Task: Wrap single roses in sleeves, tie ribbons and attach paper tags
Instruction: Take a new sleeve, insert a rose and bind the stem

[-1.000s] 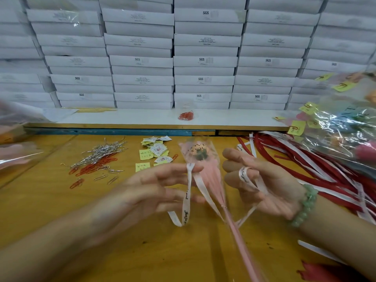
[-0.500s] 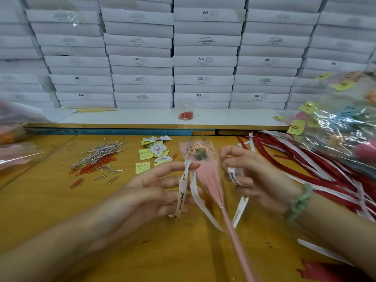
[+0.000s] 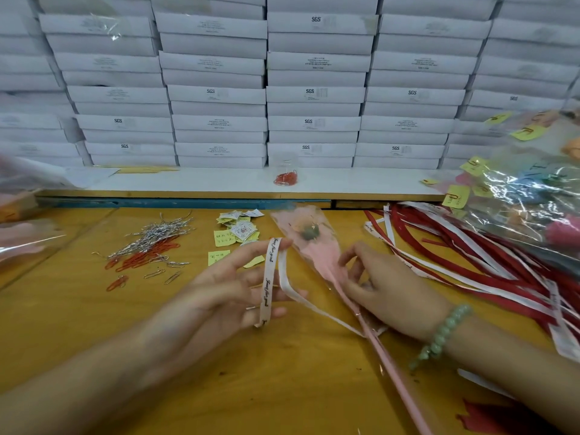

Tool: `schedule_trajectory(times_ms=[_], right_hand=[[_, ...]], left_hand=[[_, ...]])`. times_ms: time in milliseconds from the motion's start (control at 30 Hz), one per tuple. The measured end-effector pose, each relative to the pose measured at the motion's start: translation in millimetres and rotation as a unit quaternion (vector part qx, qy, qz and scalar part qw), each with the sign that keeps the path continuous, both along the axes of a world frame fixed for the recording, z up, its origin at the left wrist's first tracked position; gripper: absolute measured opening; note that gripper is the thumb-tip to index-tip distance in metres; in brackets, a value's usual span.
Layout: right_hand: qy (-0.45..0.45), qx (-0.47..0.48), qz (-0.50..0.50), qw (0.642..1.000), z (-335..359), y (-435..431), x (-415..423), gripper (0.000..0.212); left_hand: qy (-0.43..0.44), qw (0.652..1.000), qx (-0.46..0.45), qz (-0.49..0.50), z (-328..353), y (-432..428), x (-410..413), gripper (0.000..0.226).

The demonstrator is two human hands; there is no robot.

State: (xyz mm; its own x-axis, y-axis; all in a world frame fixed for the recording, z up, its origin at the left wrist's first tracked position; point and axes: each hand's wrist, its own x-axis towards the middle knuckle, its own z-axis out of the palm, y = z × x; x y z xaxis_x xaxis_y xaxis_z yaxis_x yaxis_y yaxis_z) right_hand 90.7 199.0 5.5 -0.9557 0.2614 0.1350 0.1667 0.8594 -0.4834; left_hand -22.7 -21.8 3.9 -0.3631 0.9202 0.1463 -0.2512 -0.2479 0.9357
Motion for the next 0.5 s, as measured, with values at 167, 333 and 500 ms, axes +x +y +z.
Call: schedule_trajectory(times_ms=[167,333,500], right_hand=[[-0.066,-0.264,0.093,0.958,8,-11,1,0.011],[-0.066,-0.211,0.139,0.965,14,-17,5,0.013],[0.088,-0.142,0.115,0.979,9,-21,3,0.009]], left_hand=[[-0.003,1.0,0.005,0.023,-1,2,0,0.072],[0.013,0.999,-0.016,0.028,0,2,3,0.065],[0.12,0.983,-0.089,0.108,0,5,12,0.047]])
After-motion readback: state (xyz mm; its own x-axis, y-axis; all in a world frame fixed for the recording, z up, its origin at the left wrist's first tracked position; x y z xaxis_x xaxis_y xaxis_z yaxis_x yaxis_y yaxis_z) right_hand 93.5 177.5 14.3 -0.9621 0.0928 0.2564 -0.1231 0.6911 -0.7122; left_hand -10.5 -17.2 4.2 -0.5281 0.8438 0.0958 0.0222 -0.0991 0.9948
